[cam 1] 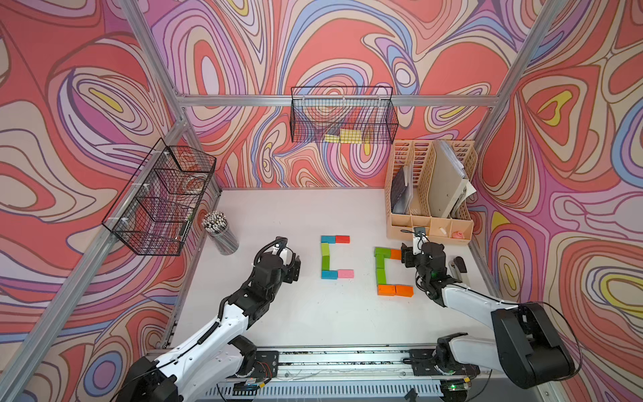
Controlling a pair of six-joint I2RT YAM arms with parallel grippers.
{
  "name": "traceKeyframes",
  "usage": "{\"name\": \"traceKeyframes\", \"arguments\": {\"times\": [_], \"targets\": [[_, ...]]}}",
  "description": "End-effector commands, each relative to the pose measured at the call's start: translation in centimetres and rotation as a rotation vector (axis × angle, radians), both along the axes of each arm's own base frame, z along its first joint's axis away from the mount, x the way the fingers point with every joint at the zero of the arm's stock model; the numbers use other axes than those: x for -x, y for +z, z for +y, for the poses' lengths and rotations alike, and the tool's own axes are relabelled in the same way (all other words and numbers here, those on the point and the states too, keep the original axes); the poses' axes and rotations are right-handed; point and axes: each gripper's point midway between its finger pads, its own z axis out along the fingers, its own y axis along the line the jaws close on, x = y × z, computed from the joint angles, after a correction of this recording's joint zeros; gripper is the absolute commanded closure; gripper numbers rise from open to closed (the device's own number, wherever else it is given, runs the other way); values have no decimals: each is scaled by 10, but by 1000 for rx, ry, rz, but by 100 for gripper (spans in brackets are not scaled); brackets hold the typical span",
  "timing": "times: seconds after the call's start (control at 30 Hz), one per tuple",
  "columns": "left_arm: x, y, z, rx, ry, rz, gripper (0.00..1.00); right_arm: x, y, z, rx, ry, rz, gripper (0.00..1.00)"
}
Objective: Assemble the letter c with building blocks
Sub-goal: Reset both arms
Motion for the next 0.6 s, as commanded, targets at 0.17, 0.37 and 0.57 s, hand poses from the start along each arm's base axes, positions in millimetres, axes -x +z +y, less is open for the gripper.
{"name": "traceKeyframes", "arguments": {"times": [0.17,0.37,0.57], "targets": [[-16,-10,75,-124,233,-181,13,-11,19,-30,-122,-72,-233,25],[-38,-35,86,-108,233,-108,14,-21,15,-30,-135,-52,-277,26],[-61,-35,89,8,178,-184,14,-19,-4,-34,-144,-69,-296,26]]}}
